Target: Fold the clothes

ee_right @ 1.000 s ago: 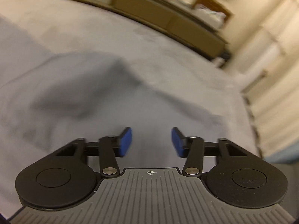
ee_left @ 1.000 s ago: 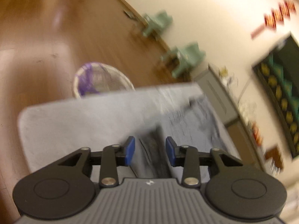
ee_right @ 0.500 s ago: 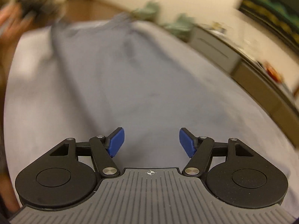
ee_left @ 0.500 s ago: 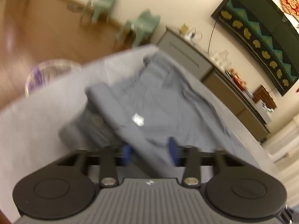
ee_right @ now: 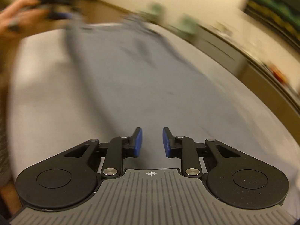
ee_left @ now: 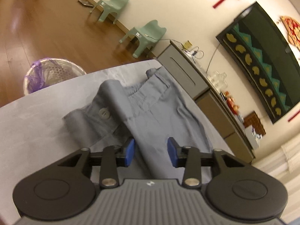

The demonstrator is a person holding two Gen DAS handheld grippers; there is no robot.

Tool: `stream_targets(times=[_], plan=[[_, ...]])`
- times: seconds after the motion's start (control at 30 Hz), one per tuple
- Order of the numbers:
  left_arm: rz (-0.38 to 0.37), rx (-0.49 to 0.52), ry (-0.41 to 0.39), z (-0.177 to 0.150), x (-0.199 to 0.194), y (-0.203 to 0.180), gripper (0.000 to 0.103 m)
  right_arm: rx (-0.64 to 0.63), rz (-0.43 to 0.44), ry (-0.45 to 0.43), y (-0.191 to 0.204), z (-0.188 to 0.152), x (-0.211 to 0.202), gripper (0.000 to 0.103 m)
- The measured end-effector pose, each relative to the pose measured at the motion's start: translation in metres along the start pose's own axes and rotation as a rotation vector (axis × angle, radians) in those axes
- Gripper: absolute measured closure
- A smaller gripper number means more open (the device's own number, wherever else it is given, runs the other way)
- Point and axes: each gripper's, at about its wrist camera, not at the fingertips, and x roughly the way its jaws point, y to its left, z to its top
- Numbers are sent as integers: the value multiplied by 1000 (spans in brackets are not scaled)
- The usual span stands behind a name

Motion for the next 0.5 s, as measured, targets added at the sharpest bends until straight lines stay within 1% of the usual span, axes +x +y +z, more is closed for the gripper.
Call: stream_targets(times=[0.03, 0.07, 0.13, 0.2, 0.3, 0.4, 0.43, 0.5], plan=[[8, 12, 9, -5, -8, 2, 58, -32, 24, 10, 11, 0, 1, 78], [24, 22, 25, -10, -14, 5, 58, -54, 28, 33, 18, -2, 5, 78], [83, 66, 41, -16, -21, 8, 58, -98, 36, 78, 32, -7, 12, 79], [150, 116, 50, -21, -25, 11, 58, -90, 20, 91, 30, -10, 16, 81], [227, 133, 95, -25, -15, 22, 60, -49, -17, 93, 19, -13, 21, 80], [238, 129, 101, -22, -5, 25, 59, -8, -54, 96, 7, -17, 25, 78], [225, 128, 102, -21, -1, 23, 57, 6, -66, 97, 3, -18, 27, 73], [199, 130, 95, -20, 9, 16, 48, 10, -81, 87, 1, -19, 27, 68]])
